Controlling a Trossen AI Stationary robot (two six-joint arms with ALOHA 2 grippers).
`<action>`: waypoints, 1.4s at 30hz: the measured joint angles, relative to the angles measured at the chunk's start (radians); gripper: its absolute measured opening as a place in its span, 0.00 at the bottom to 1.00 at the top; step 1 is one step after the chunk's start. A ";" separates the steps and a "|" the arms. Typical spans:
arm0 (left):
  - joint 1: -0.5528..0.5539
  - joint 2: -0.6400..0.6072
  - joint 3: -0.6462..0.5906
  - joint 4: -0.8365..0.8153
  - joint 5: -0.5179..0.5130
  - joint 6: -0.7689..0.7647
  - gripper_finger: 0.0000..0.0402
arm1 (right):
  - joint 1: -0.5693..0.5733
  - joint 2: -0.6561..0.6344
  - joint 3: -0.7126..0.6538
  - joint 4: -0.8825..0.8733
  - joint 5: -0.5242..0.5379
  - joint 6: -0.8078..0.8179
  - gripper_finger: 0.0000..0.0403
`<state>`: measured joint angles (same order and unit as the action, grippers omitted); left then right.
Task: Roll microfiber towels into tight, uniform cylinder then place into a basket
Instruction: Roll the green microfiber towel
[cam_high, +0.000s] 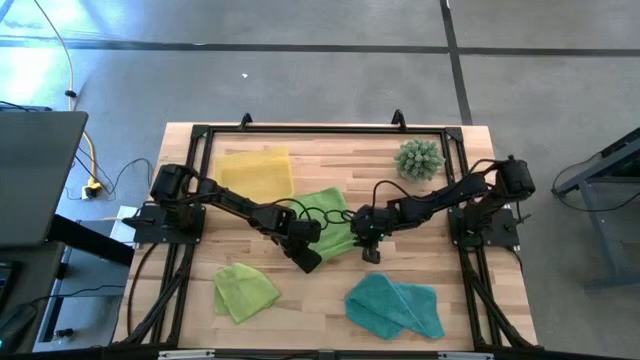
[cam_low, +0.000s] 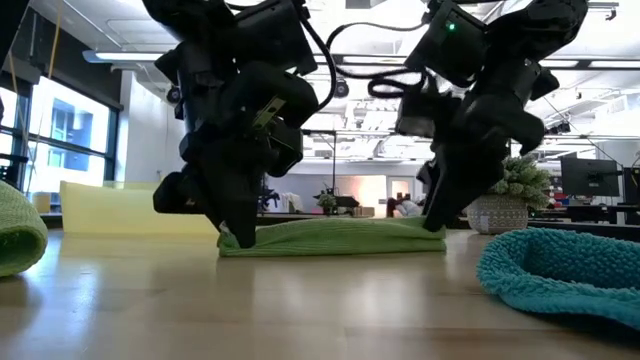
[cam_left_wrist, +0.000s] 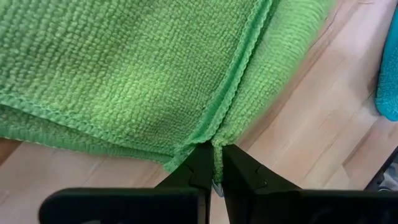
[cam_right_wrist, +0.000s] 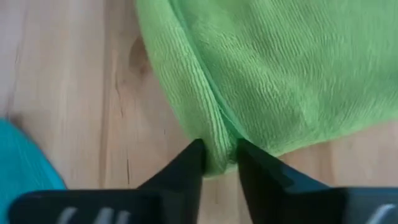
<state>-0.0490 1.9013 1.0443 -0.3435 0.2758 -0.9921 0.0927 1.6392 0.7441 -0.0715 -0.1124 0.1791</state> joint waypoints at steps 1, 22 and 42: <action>0.000 0.001 0.000 0.000 -0.001 0.001 0.04 | -0.001 -0.011 0.000 -0.011 -0.001 -0.041 0.27; 0.000 0.003 -0.002 0.003 -0.008 0.026 0.04 | 0.245 -0.080 0.000 0.011 0.303 -0.604 0.32; 0.000 0.003 -0.003 0.009 -0.008 0.026 0.04 | 0.136 0.027 0.001 0.095 0.304 -0.554 0.30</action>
<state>-0.0486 1.9045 1.0412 -0.3343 0.2680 -0.9659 0.2292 1.6663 0.7448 0.0231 0.1913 -0.3748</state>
